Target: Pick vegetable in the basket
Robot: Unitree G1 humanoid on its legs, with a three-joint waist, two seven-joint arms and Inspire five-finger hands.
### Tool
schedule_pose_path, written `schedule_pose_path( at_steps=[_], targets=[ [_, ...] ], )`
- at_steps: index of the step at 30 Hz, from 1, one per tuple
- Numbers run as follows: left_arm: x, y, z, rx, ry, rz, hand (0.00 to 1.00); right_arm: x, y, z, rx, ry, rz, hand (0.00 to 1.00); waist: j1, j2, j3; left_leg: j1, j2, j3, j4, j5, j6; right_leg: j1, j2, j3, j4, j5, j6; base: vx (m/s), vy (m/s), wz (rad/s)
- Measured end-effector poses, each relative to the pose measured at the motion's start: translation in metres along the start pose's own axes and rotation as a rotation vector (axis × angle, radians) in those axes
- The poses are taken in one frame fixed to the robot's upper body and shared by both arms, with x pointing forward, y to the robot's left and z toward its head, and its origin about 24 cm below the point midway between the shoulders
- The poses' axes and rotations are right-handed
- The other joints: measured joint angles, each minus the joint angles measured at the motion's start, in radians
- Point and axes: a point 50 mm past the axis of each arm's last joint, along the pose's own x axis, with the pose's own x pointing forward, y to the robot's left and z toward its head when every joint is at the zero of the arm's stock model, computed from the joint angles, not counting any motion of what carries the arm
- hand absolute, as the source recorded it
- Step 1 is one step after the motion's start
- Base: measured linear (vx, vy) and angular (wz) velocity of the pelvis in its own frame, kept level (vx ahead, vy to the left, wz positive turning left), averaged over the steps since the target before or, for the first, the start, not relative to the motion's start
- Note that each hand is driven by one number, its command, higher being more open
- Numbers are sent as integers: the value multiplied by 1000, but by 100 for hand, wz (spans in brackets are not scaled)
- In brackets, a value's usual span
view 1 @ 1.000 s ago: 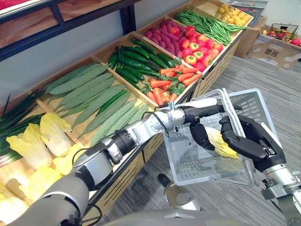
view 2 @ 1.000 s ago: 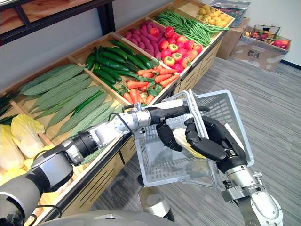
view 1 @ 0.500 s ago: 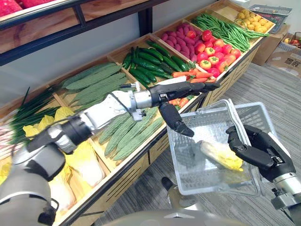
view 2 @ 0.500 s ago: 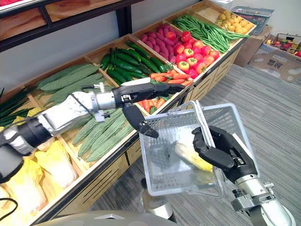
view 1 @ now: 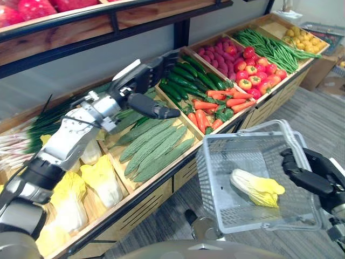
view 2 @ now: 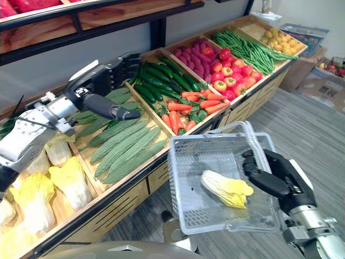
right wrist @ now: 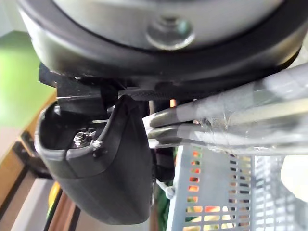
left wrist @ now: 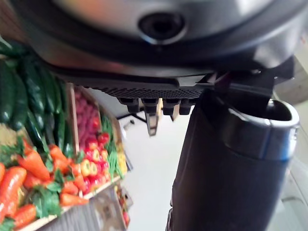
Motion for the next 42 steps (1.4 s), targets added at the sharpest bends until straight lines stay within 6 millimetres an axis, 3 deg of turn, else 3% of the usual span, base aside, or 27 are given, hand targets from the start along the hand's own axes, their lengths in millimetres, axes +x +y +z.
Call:
schedule_pose_path(
  at_steps=[6,12,15,18,22,27,33,35,36,38,42],
  targets=[
    [-32,15,-13,-66,30,152,100,-7,-9,-26,96,46,-116,0,23,-35,-23,-2,-11,-43,-35,26,0,18,-22,-42,-20,4,-6,33,-6,22],
    [-70,36,-18,-162,-69,450,100,-23,-30,-56,227,71,-331,0,50,-56,-43,-9,-37,-92,-97,63,0,35,-45,-92,-56,4,-13,33,0,27],
    [-105,47,-23,-197,-131,674,100,-32,-40,-72,345,49,-487,0,57,-62,-49,-20,-40,-118,-113,74,-1,37,-50,-119,-68,7,-19,54,-5,25],
    [-140,44,-41,-277,-166,926,100,-41,-43,-91,490,29,-622,0,71,-66,-55,-22,-44,-144,-132,83,-2,53,-63,-145,-88,8,-21,46,26,25],
    [-189,26,-66,-368,-117,1229,100,-50,-32,-122,641,78,-749,0,91,-77,-78,-38,-51,-189,-150,96,-1,65,-75,-186,-110,8,-24,40,-1,30],
    [-226,7,-88,-417,-16,1433,100,-52,-19,-157,797,168,-874,0,129,-79,-80,-58,-75,-251,-173,112,7,79,-98,-242,-128,4,-29,13,5,37],
    [-296,-27,-121,-469,171,1836,100,-45,-7,-176,917,221,-957,0,159,-59,-69,-70,-85,-284,-177,117,13,90,-111,-280,-140,1,-32,13,6,20],
    [-337,-55,-134,-489,301,2063,100,-44,-5,-179,963,218,-986,0,165,-62,-66,-67,-91,-303,-190,124,16,99,-116,-297,-141,-4,-36,17,-5,22],
    [-341,-59,-136,-495,317,2089,100,-44,-5,-179,967,215,-987,0,165,-62,-66,-67,-92,-304,-190,124,16,101,-116,-299,-141,-5,-35,14,-1,17],
    [-369,-92,-147,-554,419,2271,100,-47,-5,-180,1011,178,-1025,0,181,-68,-63,-66,-94,-314,-194,126,18,106,-121,-313,-141,-9,-33,3,1,13],
    [-403,-151,-155,-659,586,2494,100,-49,2,-187,1094,143,-1093,0,188,-87,-48,-38,-105,-321,-231,139,20,123,-129,-327,-140,-20,-33,-1,0,12]
  ],
)
